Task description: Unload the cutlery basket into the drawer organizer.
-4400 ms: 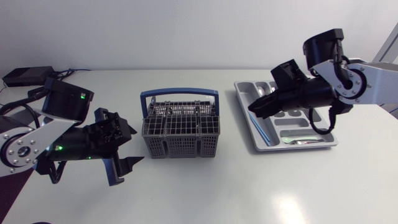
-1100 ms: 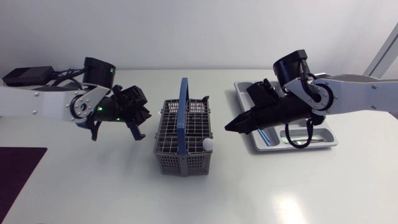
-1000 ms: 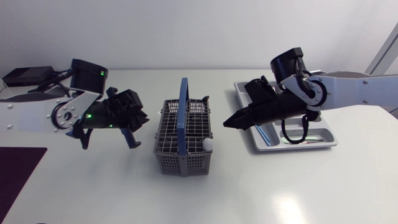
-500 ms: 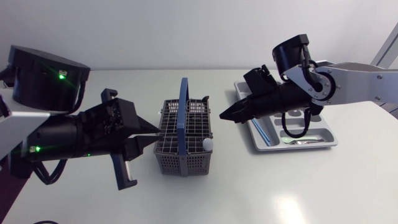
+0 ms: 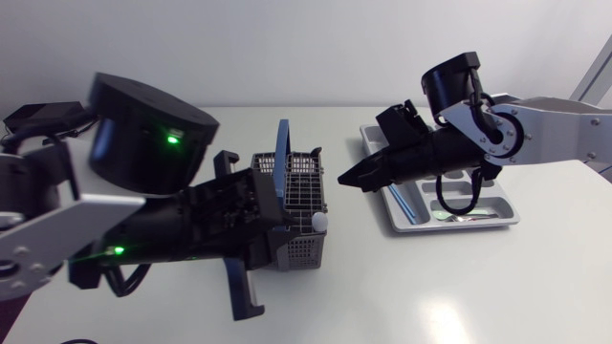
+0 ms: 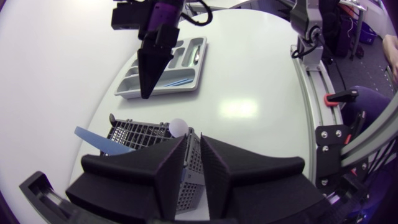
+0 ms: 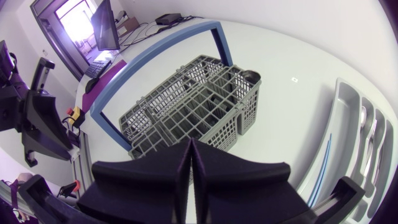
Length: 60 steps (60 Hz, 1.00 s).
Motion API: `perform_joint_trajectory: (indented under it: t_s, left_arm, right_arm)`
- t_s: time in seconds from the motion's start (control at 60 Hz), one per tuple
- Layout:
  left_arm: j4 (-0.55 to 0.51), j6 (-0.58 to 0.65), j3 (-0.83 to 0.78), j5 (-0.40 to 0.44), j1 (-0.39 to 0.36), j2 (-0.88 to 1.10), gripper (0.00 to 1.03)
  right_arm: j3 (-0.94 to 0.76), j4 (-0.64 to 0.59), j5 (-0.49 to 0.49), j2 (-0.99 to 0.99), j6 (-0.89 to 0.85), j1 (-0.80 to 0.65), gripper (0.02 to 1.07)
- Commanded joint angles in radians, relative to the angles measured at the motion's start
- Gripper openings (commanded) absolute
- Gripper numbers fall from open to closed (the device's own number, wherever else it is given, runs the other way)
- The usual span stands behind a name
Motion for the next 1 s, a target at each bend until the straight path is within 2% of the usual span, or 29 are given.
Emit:
perform_joint_trajectory:
  t_s: [0.0,0.133,0.3,0.533,0.783,0.983]
  left_arm:
    - [0.069,-0.001,-0.009,-0.049,-0.007,0.082,0.21]
    - [0.120,0.033,-0.018,-0.109,0.022,0.165,0.21]
    - [0.161,0.057,-0.067,-0.163,0.070,0.155,0.21]
    - [0.193,0.099,-0.152,-0.167,0.177,0.108,0.21]
    - [0.216,0.154,-0.221,-0.166,0.298,0.048,0.21]
    - [0.216,0.166,-0.259,-0.164,0.318,0.011,0.21]
  right_arm:
    - [-0.026,-0.010,0.001,-0.031,0.011,0.010,0.08]
    - [-0.026,-0.016,0.003,-0.039,0.007,0.005,0.08]
    - [-0.005,0.007,0.004,0.008,0.000,-0.007,0.08]
    - [0.076,0.084,0.004,0.159,0.011,-0.019,0.08]
    - [0.259,0.115,0.033,0.361,0.021,-0.042,0.08]
    - [0.388,0.161,0.064,0.498,0.058,-0.051,0.08]
